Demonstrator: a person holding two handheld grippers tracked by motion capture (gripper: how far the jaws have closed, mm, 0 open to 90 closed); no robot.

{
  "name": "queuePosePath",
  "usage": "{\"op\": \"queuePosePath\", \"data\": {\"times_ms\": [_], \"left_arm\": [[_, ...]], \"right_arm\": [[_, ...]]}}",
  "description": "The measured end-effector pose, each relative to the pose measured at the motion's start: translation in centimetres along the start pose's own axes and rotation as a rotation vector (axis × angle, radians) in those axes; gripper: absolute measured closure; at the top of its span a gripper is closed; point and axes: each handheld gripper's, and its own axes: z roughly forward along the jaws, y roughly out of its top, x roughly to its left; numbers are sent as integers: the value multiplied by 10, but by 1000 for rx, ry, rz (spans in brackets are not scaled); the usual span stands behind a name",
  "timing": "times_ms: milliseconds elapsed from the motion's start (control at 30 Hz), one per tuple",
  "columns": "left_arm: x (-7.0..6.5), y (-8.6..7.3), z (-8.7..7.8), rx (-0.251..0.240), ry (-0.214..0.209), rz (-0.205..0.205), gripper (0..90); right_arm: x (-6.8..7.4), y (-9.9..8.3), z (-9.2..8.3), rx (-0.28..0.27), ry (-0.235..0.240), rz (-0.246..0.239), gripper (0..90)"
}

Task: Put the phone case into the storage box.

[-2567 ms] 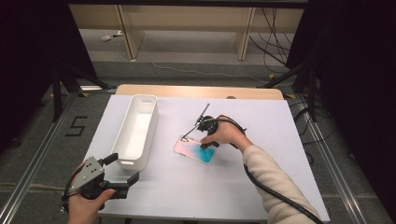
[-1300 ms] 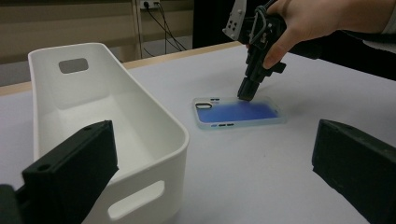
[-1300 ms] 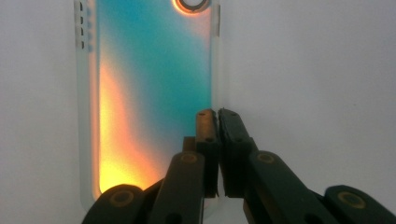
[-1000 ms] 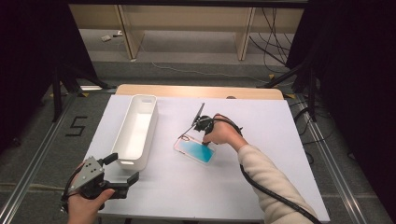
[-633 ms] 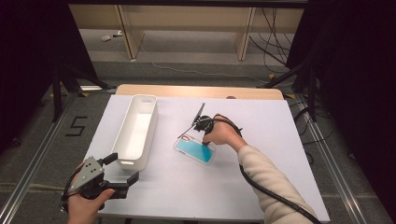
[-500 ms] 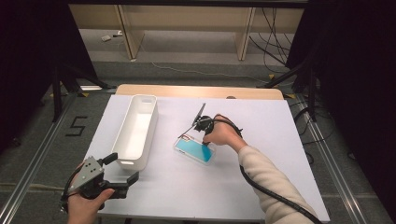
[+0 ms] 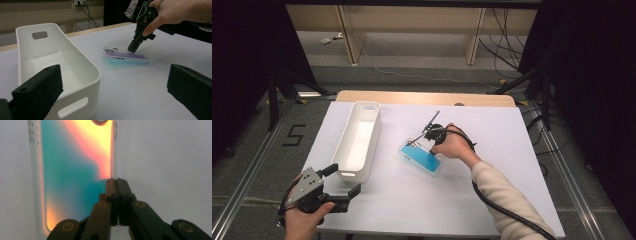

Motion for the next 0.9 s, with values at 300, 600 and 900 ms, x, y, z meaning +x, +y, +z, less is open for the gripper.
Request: {"op": "queuePosePath", "data": {"times_ms": [300, 600, 900], "left_arm": [[0, 0, 0, 0, 1, 2, 0], [0, 0, 1, 3, -1, 4, 0], [0, 0, 1, 4, -2, 3, 0]], "right_arm": [[4, -9, -11, -111, -41, 55, 897], [6, -18, -22, -218, -66, 96, 896], [9, -27, -30, -343, -87, 134, 895]]}}
